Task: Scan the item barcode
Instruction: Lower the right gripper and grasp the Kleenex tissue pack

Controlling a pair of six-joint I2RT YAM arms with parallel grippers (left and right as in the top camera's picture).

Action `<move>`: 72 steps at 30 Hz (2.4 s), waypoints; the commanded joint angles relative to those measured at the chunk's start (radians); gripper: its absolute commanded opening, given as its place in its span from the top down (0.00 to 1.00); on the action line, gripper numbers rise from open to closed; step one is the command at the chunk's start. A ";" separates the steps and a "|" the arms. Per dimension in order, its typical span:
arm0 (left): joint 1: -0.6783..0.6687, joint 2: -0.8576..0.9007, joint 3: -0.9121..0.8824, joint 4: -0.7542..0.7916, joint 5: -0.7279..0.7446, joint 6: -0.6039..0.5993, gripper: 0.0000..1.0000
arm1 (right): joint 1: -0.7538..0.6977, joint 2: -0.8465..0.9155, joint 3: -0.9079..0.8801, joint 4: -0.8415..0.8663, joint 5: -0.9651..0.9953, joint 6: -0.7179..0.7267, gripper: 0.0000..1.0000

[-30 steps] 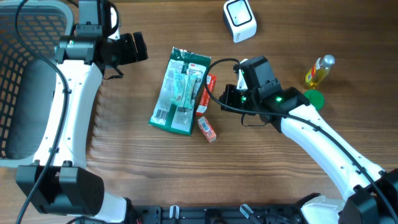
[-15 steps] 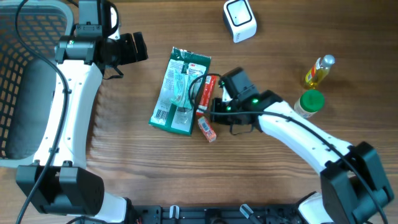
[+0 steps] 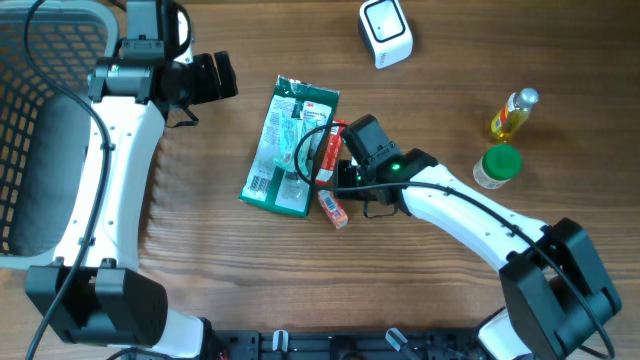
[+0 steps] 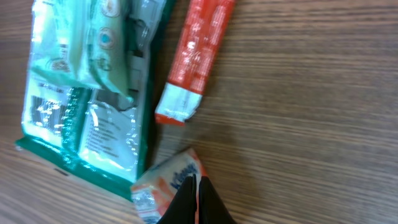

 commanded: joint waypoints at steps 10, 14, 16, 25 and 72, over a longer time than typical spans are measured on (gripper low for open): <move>0.004 0.006 0.001 0.002 0.008 0.010 0.00 | 0.023 0.016 -0.014 -0.096 -0.179 0.045 0.95; 0.004 0.006 0.001 0.002 0.008 0.009 0.00 | 0.055 0.016 -0.014 -0.082 -0.178 0.045 0.92; 0.004 0.006 0.001 0.002 0.008 0.009 0.00 | 0.074 0.016 -0.014 -0.074 -0.179 0.060 0.90; 0.004 0.006 0.001 0.002 0.008 0.009 0.00 | 0.086 0.017 -0.014 -0.070 -0.047 -0.024 0.57; 0.004 0.006 0.001 0.002 0.008 0.010 0.01 | 0.076 0.118 -0.014 -0.061 -0.160 -0.099 0.96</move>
